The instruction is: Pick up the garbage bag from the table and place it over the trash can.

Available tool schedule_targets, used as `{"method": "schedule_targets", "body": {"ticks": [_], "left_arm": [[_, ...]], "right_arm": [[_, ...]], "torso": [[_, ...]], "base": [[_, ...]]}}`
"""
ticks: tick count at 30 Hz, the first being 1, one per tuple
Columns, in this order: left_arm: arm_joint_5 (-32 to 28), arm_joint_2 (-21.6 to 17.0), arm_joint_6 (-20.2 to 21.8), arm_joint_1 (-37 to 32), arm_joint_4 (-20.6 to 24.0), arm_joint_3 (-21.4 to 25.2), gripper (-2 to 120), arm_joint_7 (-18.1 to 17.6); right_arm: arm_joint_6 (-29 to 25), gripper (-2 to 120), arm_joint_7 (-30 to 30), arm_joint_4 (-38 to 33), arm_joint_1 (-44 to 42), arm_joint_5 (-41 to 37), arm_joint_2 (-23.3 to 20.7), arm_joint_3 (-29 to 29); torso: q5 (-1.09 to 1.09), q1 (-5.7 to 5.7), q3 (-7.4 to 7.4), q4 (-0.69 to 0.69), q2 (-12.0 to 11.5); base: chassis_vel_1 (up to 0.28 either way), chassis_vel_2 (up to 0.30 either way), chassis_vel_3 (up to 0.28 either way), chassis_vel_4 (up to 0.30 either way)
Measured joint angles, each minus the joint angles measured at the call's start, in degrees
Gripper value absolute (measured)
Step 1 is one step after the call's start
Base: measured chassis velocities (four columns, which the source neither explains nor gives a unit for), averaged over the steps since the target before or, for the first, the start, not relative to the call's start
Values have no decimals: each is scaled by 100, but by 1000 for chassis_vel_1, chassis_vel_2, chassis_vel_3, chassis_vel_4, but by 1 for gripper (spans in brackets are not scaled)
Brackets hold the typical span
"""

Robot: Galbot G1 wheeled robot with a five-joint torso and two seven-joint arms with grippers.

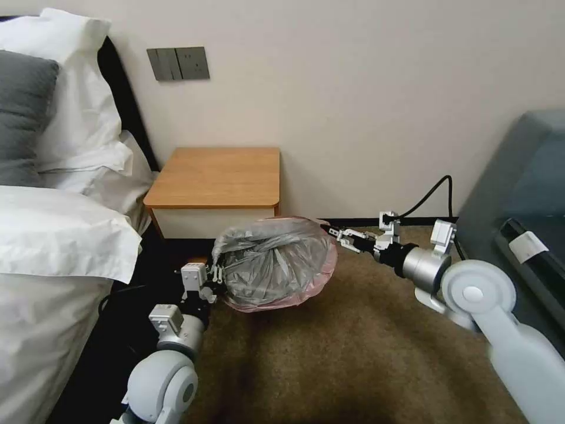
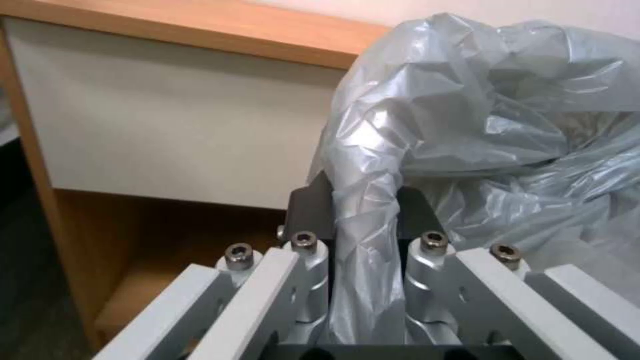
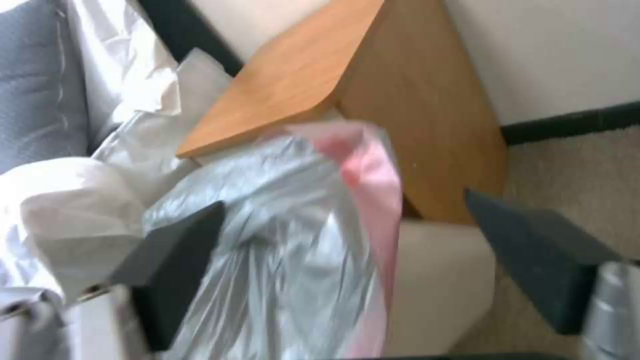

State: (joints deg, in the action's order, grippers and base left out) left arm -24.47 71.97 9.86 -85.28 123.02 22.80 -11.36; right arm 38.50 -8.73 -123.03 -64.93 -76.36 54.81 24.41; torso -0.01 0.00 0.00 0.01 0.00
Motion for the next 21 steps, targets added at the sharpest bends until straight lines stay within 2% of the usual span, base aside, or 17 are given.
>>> {"method": "schedule_targets", "body": {"ticks": [1, 4, 6, 9, 11, 12, 15, 21], "left_arm": [[-11, 0, 2, 4, 13, 17, 11, -34], [-19, -2, 2, 17, 48, 37, 11, -74], [-21, -2, 2, 42, 79, 49, 11, -98], [-20, -2, 2, 60, 95, 55, 11, -102], [-7, 8, 2, 74, 109, 61, 11, -104], [-7, 8, 2, 74, 109, 61, 11, -104], [18, 34, -1, 78, 112, 62, 11, -104], [41, 49, -2, 72, 135, 56, 11, -102]], "right_arm": [[41, 98, -55, -145, -152, -59, -14, 86], [110, 100, -215, -426, -472, -278, -59, 238], [235, 100, -730, -788, -856, -758, -75, 441], [291, 100, -1045, -970, -1108, -1083, -71, 552], [333, 100, -1573, -1166, -1432, -1858, -5, 655], [333, 100, -1573, -1166, -1432, -1858, -5, 655], [341, 100, -2110, -1215, -1514, -2854, 214, 526], [340, 100, -2131, -968, -1390, -3289, 415, 248]], "torso": [[1, 0, 0, -1, 0], [1, 0, 0, -2, 0], [0, 0, 0, -2, 0], [0, 0, 0, -1, 0], [0, 0, 0, -2, 0], [0, 0, 0, -2, 0], [1, 0, 0, -2, 0], [0, 0, 0, -1, 0]], "base": [[0, 0, 0, 0], [0, 0, 0, 0], [0, 0, 0, 0], [0, 0, 0, 0], [0, 0, 0, 0], [0, 0, 0, 0], [0, 0, 0, 0], [0, 0, 0, 0]]}}
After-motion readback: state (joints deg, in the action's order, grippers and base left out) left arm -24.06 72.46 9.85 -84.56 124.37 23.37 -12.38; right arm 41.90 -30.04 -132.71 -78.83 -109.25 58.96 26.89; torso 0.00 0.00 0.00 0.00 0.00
